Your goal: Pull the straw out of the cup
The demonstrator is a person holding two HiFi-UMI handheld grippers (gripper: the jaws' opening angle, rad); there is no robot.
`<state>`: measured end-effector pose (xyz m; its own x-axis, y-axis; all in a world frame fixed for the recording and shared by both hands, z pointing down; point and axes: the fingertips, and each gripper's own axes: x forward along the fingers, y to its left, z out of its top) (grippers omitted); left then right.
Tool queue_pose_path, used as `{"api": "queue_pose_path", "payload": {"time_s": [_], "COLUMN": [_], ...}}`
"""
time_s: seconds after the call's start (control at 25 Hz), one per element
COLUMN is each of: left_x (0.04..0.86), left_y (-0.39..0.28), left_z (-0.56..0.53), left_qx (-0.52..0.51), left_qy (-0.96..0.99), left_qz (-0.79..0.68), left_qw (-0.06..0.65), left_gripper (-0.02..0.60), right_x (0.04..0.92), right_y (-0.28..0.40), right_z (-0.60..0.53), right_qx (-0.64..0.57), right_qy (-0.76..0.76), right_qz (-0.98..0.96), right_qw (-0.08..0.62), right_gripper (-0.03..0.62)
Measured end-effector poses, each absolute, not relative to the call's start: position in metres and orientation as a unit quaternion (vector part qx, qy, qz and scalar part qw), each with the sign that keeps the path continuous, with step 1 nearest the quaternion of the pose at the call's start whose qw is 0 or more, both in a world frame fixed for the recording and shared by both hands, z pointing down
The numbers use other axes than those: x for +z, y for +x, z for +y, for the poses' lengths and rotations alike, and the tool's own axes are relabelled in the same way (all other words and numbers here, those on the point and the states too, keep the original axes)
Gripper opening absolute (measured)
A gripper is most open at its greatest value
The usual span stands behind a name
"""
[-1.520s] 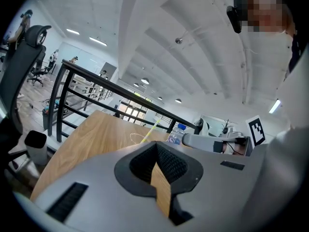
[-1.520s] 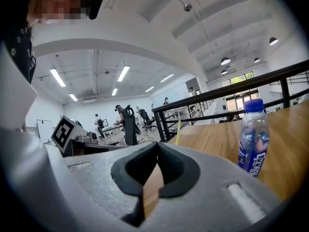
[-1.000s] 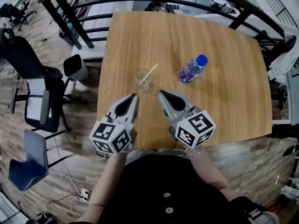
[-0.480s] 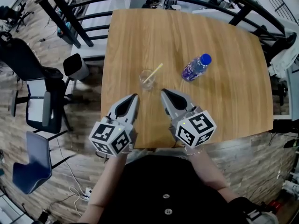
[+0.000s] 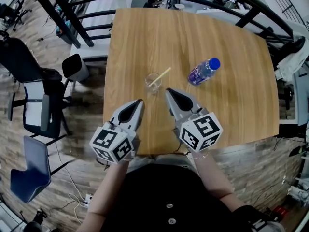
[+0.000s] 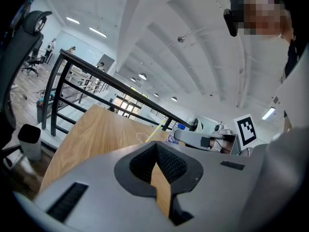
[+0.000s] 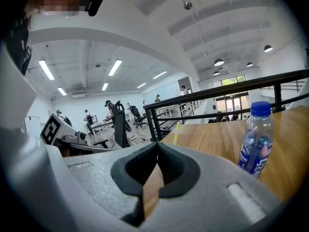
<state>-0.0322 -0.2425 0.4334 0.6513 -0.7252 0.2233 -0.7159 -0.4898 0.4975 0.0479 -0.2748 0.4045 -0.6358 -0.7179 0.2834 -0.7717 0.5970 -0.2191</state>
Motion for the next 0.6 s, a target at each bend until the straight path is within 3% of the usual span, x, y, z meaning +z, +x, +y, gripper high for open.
{"api": "queue_pose_path", "payload": {"time_s": [0.36,0.4,0.44,0.6], "left_x": [0.44,0.44,0.441,0.444], "left_y": [-0.035,-0.035,-0.036,-0.036], "left_z": [-0.252,-0.253,-0.254,-0.259], "left_qx": [-0.014,-0.016,-0.017,-0.018], "left_qy": [0.861,0.86,0.86,0.858], "left_qz": [-0.416,-0.417,-0.418,-0.419], "left_qw": [0.293,0.293,0.294,0.298], "left_gripper": [0.015,0.015,0.017,0.017], "right_x": [0.401,0.402,0.403,0.409], "right_y": [0.055,0.055,0.055,0.053], "right_z": [-0.297,-0.299,-0.301,-0.309], "right_qx": [0.159,0.161,0.163,0.164], "right_qy": [0.425,0.424,0.424,0.425], "right_qz": [-0.888,-0.888,-0.888,-0.886], "right_qw": [0.073,0.072,0.072,0.081], "right_gripper": [0.002,0.016,0.088,0.094]}}
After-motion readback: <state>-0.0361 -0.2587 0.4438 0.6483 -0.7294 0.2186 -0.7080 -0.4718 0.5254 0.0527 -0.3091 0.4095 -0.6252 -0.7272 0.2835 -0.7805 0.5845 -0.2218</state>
